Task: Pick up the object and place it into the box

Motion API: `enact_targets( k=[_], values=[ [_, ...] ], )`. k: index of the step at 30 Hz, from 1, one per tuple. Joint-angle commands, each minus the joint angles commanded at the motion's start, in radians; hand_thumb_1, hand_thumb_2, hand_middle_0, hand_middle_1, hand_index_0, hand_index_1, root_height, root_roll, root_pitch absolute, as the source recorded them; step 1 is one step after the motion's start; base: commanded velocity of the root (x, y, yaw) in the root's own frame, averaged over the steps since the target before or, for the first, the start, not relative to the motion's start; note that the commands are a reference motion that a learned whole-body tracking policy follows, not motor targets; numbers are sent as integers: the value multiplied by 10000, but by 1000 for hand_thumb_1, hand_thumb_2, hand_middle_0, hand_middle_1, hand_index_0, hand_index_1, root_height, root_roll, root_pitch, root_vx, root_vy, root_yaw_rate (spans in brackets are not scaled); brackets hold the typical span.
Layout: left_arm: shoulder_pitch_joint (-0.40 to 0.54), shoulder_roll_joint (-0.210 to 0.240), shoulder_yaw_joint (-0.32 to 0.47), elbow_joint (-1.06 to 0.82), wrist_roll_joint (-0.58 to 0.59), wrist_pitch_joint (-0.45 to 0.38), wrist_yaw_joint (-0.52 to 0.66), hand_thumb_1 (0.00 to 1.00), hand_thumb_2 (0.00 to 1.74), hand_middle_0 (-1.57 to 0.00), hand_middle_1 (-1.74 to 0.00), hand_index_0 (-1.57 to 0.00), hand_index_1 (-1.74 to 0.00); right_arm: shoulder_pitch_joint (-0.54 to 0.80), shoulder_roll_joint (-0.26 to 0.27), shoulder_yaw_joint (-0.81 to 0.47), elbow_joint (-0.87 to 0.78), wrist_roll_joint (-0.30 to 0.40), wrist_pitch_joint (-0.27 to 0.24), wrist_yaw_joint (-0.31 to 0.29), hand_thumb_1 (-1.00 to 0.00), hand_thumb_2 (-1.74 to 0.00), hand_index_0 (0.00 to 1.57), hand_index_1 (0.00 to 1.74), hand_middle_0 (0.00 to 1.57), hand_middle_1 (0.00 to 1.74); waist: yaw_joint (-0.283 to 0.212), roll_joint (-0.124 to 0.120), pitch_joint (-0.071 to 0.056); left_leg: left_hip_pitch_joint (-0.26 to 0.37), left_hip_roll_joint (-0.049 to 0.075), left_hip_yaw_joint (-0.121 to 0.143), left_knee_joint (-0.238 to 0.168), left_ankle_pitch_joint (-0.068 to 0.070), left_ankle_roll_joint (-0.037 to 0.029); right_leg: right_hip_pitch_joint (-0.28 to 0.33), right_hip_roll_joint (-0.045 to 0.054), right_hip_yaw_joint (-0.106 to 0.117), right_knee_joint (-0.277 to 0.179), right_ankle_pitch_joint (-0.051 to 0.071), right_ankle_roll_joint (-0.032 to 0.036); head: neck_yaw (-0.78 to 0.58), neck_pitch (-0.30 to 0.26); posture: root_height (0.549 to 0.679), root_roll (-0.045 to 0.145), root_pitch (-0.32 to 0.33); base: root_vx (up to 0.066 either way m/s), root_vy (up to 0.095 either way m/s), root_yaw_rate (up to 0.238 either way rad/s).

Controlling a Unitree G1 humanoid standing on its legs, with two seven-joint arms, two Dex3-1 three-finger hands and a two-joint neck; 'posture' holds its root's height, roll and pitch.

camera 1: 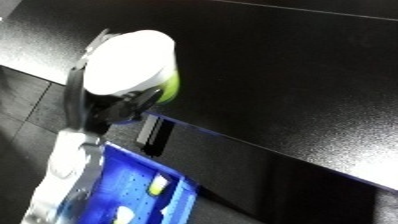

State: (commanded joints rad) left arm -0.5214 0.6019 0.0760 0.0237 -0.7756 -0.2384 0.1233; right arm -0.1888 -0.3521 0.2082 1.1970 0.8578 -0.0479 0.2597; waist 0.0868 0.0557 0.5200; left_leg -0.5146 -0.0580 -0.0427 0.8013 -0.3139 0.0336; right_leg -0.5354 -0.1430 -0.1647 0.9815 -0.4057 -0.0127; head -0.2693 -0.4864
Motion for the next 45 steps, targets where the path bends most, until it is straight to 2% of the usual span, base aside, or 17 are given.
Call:
enact_targets(
  k=[6,13,17,20,23,27,31,34,39,45],
  values=[
    [1278,-43,836,749,361,-943,682,1000,1740,-1570,-1740,-1570,-1740,149,-18,-108,-38,-53,-15,-80,0,0,0,0,0,0,211,34,0,-40,-36,-89,46,34,3,62,-19,-121,80,-122,-52,-485,19,613,52,6,-3,-3,85],
    [2279,467,1536,2627,1233,-1839,2091,1000,1740,-1570,-1740,-1570,-1740,272,-129,-73,-111,-267,75,-172,0,0,0,0,0,0,321,-2,0,32,16,-131,80,49,25,287,24,-195,98,-283,-102,-1446,-95,613,50,-1,15,5,32],
    [2668,696,1779,4209,789,-2374,2574,1000,1740,-1570,-1740,-1570,-1740,316,-231,-61,-91,-322,132,-184,0,0,0,0,0,0,305,-56,0,13,59,-125,125,51,41,424,75,-221,44,-340,-119,-2069,-73,612,48,-4,12,8,11],
    [2761,778,1795,5416,499,-2558,2754,1000,1740,-1570,-1740,-1570,-1740,340,-243,-36,-69,-457,162,-204,0,0,0,0,0,0,257,-151,0,1,94,-131,184,28,71,501,123,-245,38,-398,-136,-3097,86,611,46,-7,20,8,3],
    [2727,844,1692,6622,500,-2487,3004,1000,1740,-1570,-1740,-1570,-1740,342,-228,89,-41,-500,212,-226,0,0,0,0,0,0,201,-328,0,-18,137,-138,223,11,102,556,197,-273,59,-481,-169,-4189,125,611,42,-9,15,0,-16],
    [2492,938,1586,8130,470,-1879,3215,1000,1740,-1570,-1740,-1570,-1740,399,-194,257,46,-462,299,-157,0,0,0,0,0,0,112,-579,0,-44,160,-175,157,70,126,672,297,-305,43,-588,-216,-5653,97,611,38,-11,20,-11,5],
    [2135,986,1458,9597,-182,-1319,2672,1000,1740,-1570,-1740,-1570,-1740,446,-126,385,148,-505,375,-43,0,0,0,0,0,0,1,-753,0,-55,180,-212,-6,170,150,733,355,-309,0,-660,-253,-6610,176,612,35,-10,13,1,27],
    [1929,977,1351,10403,-632,-1001,2146,1000,1740,-1570,-1740,-1570,-1740,482,-78,466,174,-569,381,-3,0,0,0,0,0,0,-84,-818,0,-101,182,-220,-84,221,158,693,383,-277,-38,-671,-261,-6896,534,612,35,-6,-10,33,17],
    [1858,844,1240,11043,-1147,-778,1589,750,1305,-1178,-1305,-1178,-1305,508,-93,609,130,-639,350,75,0,0,0,0,0,0,-176,-851,0,-183,183,-190,-134,241,174,604,404,-217,-97,-676,-278,-7020,288,612,36,1,-25,51,0],
    [1784,677,1170,11393,-1448,-828,904,450,783,-706,-783,-706,-783,438,-81,562,251,-747,242,196,0,0,0,0,0,0,-175,-893,0,-150,208,-173,-379,326,119,673,430,-221,-302,-649,-275,-6933,72,614,36,8,-15,21,33]
  ],
)
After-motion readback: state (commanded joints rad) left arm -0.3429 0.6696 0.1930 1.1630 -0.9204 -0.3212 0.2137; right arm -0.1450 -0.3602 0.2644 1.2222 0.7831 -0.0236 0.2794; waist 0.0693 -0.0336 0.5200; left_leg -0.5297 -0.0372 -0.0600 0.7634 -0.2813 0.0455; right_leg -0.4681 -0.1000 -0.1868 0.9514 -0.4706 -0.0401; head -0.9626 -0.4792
